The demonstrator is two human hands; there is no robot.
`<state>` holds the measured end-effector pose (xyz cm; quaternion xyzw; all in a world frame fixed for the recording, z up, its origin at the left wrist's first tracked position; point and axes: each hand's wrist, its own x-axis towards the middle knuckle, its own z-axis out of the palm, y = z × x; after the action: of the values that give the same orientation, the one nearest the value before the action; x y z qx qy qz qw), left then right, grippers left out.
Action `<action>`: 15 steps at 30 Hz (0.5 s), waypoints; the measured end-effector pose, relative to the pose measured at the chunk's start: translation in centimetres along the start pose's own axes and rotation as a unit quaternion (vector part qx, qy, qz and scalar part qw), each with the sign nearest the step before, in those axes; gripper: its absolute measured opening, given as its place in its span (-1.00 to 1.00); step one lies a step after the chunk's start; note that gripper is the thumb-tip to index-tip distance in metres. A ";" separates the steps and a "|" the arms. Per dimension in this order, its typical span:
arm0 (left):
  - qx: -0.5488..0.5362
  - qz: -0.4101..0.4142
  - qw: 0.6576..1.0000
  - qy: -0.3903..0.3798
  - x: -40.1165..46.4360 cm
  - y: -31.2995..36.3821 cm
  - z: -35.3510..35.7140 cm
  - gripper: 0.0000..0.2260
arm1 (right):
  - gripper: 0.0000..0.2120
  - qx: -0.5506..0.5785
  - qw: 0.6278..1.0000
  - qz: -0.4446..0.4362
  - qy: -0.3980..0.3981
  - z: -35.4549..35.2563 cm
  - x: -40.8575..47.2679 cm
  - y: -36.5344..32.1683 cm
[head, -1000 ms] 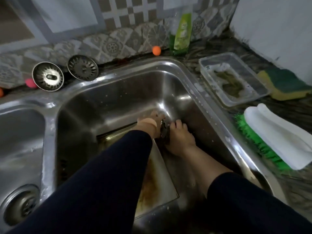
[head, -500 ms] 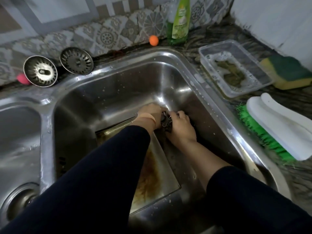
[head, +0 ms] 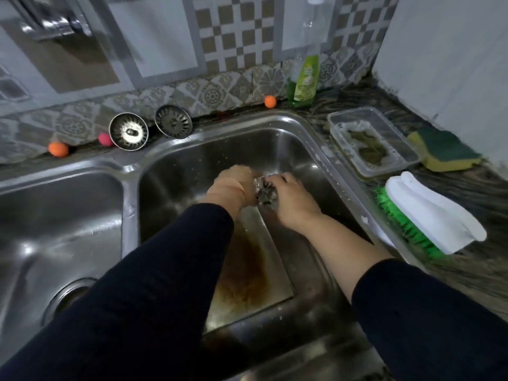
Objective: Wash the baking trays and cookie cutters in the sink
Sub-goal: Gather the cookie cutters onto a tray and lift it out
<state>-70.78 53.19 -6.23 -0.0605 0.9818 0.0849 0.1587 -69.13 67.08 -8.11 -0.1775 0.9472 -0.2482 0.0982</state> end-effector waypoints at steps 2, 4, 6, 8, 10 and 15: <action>-0.002 -0.035 0.999 -0.008 -2.1 -1.3 1.2 -0.60 | -0.32 0.025 0.999 -0.019 -0.039 0.8 -0.9 -1.0; -0.015 -0.081 0.996 -0.015 -3.9 -2.7 3.2 -0.68 | -0.30 0.033 0.996 -0.036 -0.078 2.3 -1.7 -1.6; -0.041 -0.128 0.990 -0.049 -5.8 -3.6 5.1 -0.69 | -0.29 0.019 0.992 -0.050 -0.111 4.2 -2.7 -1.8; -0.044 -0.141 0.985 -0.085 -7.3 -4.4 7.0 -0.57 | -0.28 -0.020 0.987 -0.070 -0.142 5.8 -3.7 -1.8; -0.046 -0.131 0.986 -0.095 -8.5 -4.8 8.2 -0.44 | -0.28 -0.071 0.982 -0.092 -0.151 6.7 -4.4 -1.7; -0.084 -0.126 0.983 -0.104 -8.9 -5.3 8.3 -0.35 | -0.17 -0.043 0.965 -0.077 -0.246 5.2 -2.8 -2.5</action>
<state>-59.14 50.36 -11.90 -0.1877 0.9339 0.1523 0.2633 -64.46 63.87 -11.09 -0.3092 0.8874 -0.1627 0.3008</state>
